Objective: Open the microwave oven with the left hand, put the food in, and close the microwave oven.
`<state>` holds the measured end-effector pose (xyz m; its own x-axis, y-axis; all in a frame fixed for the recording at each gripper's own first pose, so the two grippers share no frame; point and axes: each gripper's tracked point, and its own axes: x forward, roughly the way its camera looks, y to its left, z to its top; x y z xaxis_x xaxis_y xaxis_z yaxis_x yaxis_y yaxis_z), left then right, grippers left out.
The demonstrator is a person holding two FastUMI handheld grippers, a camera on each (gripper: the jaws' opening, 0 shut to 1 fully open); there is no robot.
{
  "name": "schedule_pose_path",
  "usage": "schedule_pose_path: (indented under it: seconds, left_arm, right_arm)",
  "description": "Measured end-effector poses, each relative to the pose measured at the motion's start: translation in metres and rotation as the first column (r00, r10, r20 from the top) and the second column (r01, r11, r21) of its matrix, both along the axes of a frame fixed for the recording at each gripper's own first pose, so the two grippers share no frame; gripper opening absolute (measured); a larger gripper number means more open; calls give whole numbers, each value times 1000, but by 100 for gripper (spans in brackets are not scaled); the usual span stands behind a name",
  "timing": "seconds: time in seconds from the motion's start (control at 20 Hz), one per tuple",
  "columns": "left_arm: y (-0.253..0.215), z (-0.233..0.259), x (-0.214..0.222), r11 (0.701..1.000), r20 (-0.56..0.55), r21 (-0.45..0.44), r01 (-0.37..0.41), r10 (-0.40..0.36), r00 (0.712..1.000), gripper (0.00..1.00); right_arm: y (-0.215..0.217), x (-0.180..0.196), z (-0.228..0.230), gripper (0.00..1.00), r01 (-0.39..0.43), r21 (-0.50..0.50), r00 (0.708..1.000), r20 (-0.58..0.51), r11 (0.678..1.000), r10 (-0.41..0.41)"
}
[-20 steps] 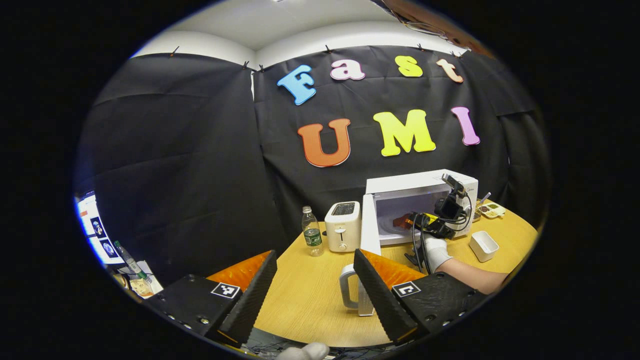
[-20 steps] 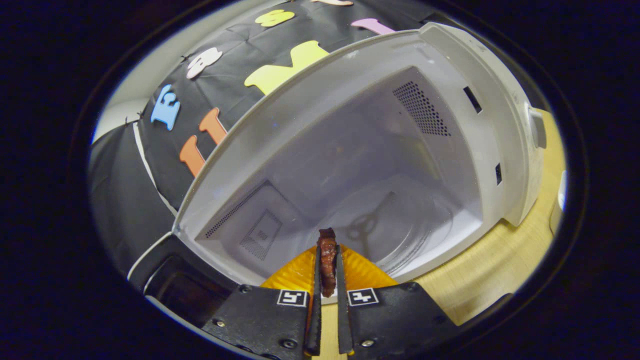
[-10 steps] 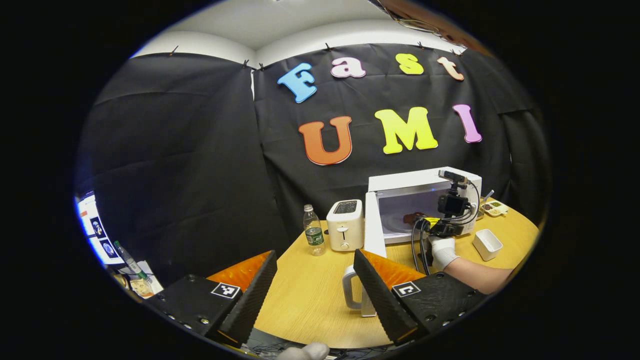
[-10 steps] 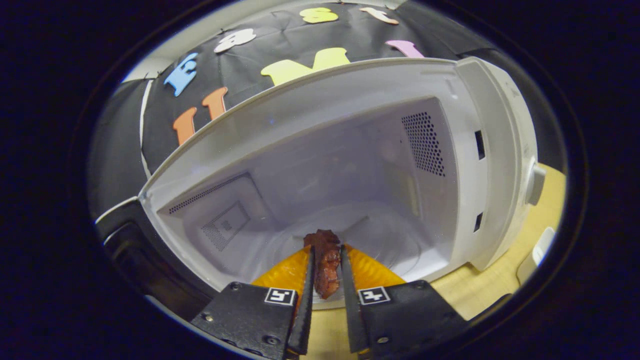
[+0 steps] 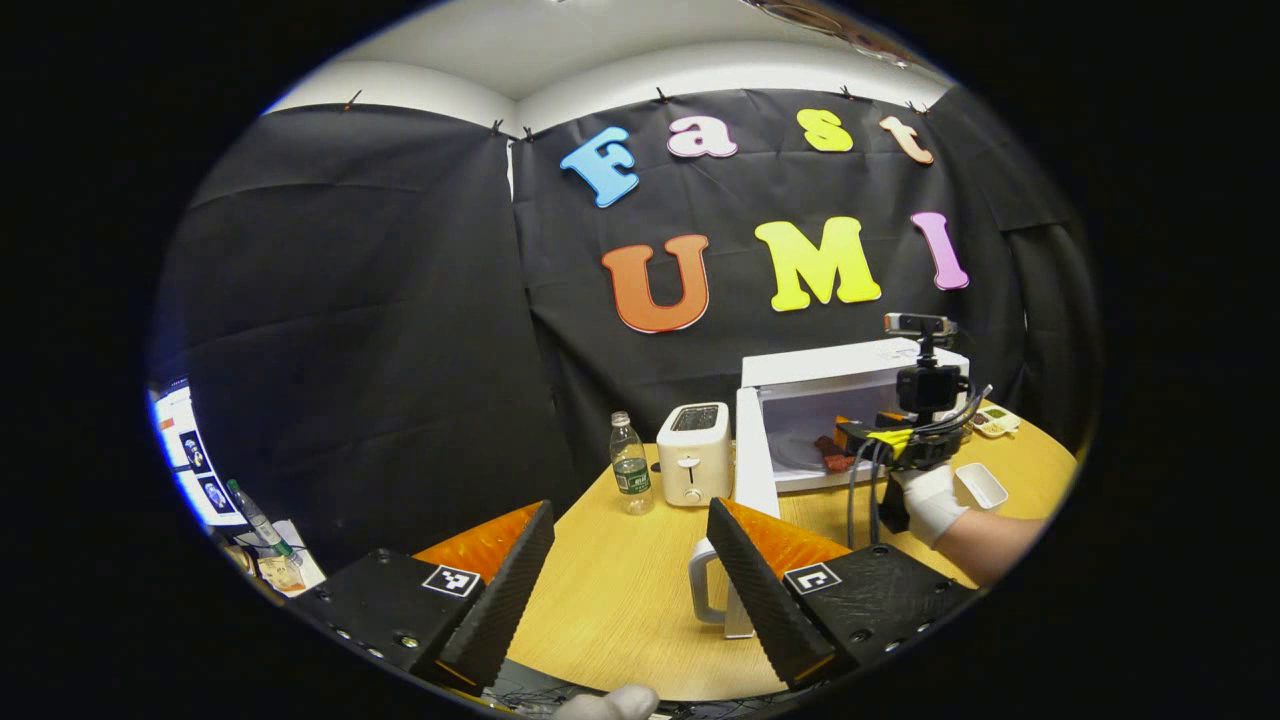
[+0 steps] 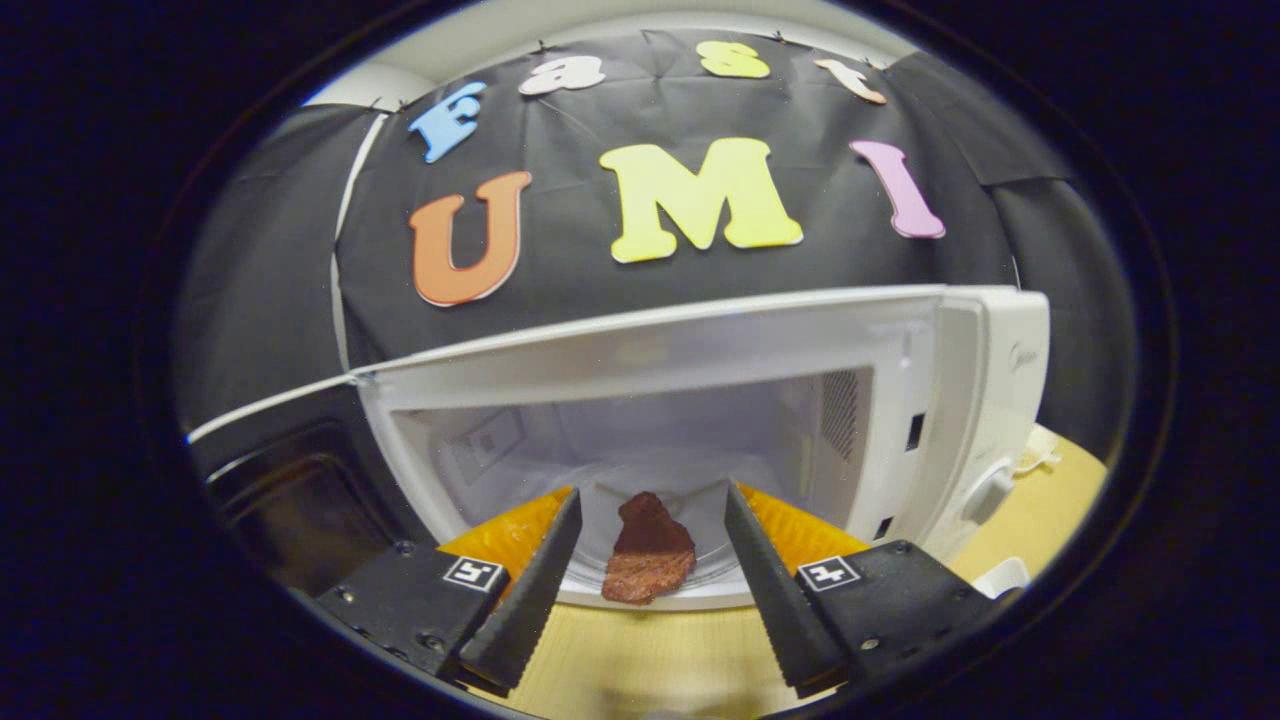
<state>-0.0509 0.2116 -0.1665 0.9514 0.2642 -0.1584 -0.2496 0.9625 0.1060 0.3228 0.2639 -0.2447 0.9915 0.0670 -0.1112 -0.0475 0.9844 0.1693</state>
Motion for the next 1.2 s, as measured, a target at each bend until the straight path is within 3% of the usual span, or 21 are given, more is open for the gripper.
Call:
schedule_pose_path:
  seconds: [0.05, 0.1, 0.15, 0.2, 0.25, 0.3, 0.5, 0.7, 0.75, 0.9, 0.95, 1.05, 1.15, 1.2]
  left_arm:
    - [3, 2, 1, 1000, 1, 1, -5, 5, 1000, 94]
    - [4, 5, 0, 1000, 12, -2, -4, 4, 1000, 94]
    - [6, 7, 0, 1000, 15, -8, -6, 6, 1000, 94]
    - [9, 9, 0, 1000, 18, -9, -9, 9, 1000, 94]
    - [12, 10, 0, 1000, 19, -15, -12, 12, 1000, 94]
    - [12, 11, 2, 1000, 22, -28, -8, 9, 1000, 94]
    - [19, 5, 6, 999, 16, -34, 5, -4, 1000, 94]
    - [22, -2, 11, 1000, 18, -17, 13, -13, 1000, 94]
    - [21, -2, 11, 1000, 18, -21, 15, -15, 1000, 94]
    - [15, 0, 10, 999, 19, -37, 27, -26, 999, 95]
    - [13, 1, 10, 999, 22, -31, 32, -31, 999, 94]
    - [12, -1, 9, 999, 20, -32, 40, -39, 999, 94]
    - [7, 0, 9, 998, 14, -31, 55, -55, 998, 94]
    - [9, -1, 8, 998, 17, -23, 58, -58, 998, 79]
  right_arm:
    - [-3, -18, 10, 98, -17, -18, 1000, -7, 1000, 17]
    - [-9, -36, 26, 91, -25, -37, 1000, -2, 999, 25]
    - [-13, -54, 43, 100, -51, -63, 999, 4, 997, 52]
    - [-19, -73, 61, 91, -68, -98, 998, 6, 993, 69]
    - [-25, -92, 76, 91, -86, -139, 996, 5, 987, 88]
    - [-30, -112, 93, 99, -116, -174, 993, 5, 978, 118]
    - [-64, -189, 152, 100, -154, -278, 987, 8, 948, 162]
    - [-104, -247, 184, 100, -122, -216, 992, 0, 969, 125]
    - [-112, -259, 188, 96, -115, -203, 993, -2, 972, 117]
    - [-131, -290, 181, 100, -100, -191, 995, -30, 977, 96]
    - [-137, -298, 179, 95, -88, -188, 996, -36, 978, 82]
    - [-144, -311, 169, 95, -80, -185, 996, -58, 980, 70]
    - [-148, -320, 163, 100, -82, -172, 995, -76, 982, 70]
    - [-150, -322, 161, 100, -78, -171, 995, -82, 982, 65]
